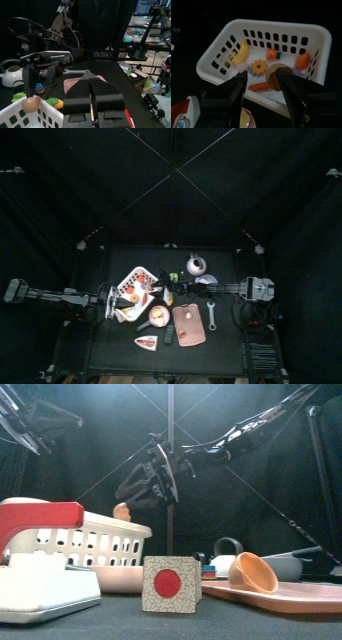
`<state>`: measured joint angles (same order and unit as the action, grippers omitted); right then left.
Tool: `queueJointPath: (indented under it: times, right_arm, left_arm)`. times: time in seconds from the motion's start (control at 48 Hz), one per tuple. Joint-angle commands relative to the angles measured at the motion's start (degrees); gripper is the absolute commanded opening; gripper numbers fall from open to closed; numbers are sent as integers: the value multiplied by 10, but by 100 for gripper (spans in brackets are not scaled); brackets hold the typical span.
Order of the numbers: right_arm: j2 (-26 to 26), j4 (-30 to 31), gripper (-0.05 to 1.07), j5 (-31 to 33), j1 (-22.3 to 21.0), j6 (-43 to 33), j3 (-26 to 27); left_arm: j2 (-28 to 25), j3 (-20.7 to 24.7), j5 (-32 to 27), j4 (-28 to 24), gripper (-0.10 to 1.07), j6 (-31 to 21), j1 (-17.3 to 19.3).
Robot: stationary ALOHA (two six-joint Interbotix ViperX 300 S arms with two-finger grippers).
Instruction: Place eggshell in basket
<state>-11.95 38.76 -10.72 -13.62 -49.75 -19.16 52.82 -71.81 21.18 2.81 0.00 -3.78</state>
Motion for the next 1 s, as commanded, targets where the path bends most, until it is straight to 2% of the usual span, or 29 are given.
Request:
queueJointPath:
  times: [0.0,0.271,0.75,0.979]
  right_arm:
    - [11,-1,91,17,-4,1,8]
    - [11,1,92,54,-1,2,11]
    - [16,3,92,58,13,2,6]
    - [54,0,92,58,36,0,-22]
  left_arm:
    - [-2,4,5,2,2,0,0]
    - [-2,3,5,2,2,0,1]
    - [-2,4,5,2,2,1,0]
    - [-2,6,5,2,2,2,0]
